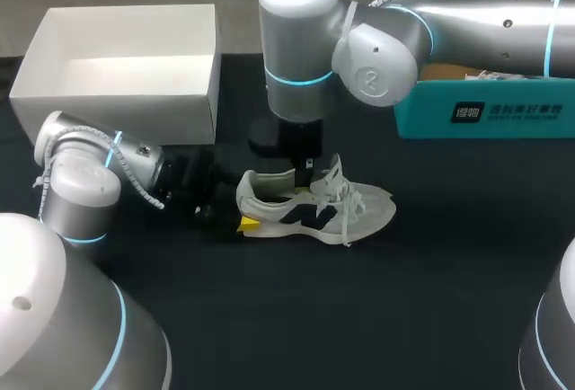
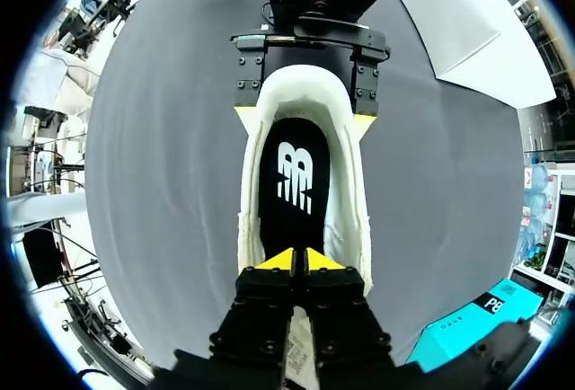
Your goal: Take the shoe out of the shoebox, open the shoe tongue, remove and reinsert the insole, then place the shoe into the shoebox
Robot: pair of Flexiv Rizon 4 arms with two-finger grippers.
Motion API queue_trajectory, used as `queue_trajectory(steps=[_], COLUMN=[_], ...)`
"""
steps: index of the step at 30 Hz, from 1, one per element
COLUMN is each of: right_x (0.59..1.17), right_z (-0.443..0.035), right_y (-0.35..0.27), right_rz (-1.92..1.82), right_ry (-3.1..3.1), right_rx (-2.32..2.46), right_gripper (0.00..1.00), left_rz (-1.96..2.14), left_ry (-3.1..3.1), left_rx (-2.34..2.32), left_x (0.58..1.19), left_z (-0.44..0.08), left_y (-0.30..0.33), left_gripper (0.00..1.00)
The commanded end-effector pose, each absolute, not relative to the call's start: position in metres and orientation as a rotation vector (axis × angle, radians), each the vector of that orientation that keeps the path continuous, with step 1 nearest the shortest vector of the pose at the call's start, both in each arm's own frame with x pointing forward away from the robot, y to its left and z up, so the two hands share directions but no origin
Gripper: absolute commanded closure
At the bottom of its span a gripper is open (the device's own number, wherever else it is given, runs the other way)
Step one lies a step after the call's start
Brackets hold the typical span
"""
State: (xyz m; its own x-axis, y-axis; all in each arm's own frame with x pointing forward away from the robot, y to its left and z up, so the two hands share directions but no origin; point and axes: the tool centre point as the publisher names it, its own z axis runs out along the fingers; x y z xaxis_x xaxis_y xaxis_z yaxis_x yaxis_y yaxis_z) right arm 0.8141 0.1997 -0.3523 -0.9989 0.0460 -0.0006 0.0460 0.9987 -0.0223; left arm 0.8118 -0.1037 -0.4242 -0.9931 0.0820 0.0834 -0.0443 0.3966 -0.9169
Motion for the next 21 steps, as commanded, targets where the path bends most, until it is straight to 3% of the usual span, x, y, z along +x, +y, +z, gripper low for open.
queue_trajectory(steps=[1,6,11,21], right_x=[0.811,0.813,0.815,0.824], right_z=[-0.368,-0.383,-0.389,-0.397], right_y=[0.201,0.206,0.207,0.206], right_rz=[-0.014,-0.008,-0.002,-0.017], right_ry=[3.124,3.123,3.124,3.103], right_rx=[0.081,0.094,0.094,0.090], right_gripper=[0.65,0.59,0.65,0.61], left_rz=[1.662,1.662,1.662,1.662], left_ry=[-2.529,-2.529,-2.529,-2.529], left_rx=[-0.033,-0.033,-0.033,-0.033], left_x=[0.811,0.811,0.811,0.811], left_z=[-0.424,-0.424,-0.424,-0.424], left_y=[-0.103,-0.103,-0.103,-0.103], left_gripper=[1.00,1.00,1.00,1.00])
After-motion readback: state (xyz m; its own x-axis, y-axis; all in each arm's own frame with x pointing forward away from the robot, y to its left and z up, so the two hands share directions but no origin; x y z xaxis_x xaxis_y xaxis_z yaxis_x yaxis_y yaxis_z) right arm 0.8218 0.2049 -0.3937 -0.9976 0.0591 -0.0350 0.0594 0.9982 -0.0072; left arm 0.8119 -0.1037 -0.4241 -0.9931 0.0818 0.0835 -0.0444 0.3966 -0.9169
